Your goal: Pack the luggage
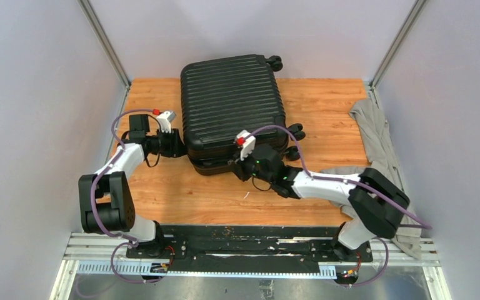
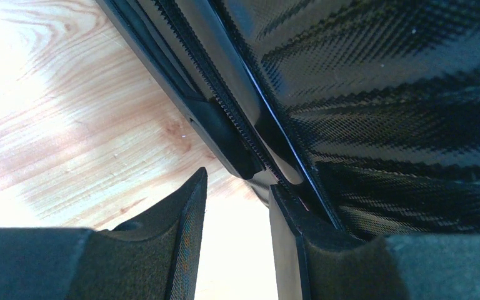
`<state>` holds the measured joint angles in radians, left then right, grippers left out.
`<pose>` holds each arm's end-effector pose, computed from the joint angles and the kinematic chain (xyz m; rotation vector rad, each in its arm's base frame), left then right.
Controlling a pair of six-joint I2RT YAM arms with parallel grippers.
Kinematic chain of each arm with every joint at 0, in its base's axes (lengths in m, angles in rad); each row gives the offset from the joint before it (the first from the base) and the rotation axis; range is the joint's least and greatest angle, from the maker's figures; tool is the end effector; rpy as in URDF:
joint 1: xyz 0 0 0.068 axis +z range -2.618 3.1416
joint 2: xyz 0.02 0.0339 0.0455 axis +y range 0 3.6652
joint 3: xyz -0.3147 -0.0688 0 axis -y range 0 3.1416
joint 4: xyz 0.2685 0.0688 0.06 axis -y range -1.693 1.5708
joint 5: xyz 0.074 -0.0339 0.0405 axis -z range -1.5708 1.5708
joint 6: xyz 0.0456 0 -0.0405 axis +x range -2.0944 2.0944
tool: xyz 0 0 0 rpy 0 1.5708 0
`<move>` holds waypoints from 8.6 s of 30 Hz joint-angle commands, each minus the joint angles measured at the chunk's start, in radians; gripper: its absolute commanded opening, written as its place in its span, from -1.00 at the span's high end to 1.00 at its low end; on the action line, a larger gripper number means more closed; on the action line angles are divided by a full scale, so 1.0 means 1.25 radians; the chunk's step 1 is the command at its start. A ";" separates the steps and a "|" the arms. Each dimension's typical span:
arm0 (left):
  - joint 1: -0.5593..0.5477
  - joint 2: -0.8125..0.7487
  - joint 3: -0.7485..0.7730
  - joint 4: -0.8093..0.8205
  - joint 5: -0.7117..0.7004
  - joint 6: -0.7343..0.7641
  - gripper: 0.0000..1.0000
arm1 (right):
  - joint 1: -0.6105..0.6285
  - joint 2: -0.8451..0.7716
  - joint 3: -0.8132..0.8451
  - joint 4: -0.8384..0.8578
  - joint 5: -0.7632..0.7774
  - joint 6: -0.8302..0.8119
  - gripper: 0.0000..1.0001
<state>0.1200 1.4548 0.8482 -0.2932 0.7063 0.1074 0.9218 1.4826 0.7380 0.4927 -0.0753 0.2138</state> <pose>0.3073 0.0072 0.2372 0.2813 2.3034 -0.7518 0.2064 0.2778 0.2594 -0.7144 1.7721 0.8569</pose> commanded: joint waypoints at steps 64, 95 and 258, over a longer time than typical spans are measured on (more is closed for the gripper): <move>-0.164 0.087 0.128 -0.098 0.057 0.146 0.37 | -0.439 0.792 1.378 -0.651 -0.476 0.257 0.33; 0.176 0.128 0.393 -0.283 -0.051 0.170 0.24 | -0.472 -0.234 0.376 -0.675 0.043 0.271 -0.05; 0.155 0.022 0.112 -0.123 0.092 0.160 0.67 | 0.084 0.083 0.337 -0.340 0.109 0.087 0.04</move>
<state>0.2440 1.5200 0.9272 -0.3908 0.8944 0.2790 1.1423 1.8263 1.2655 0.1425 0.0826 0.1562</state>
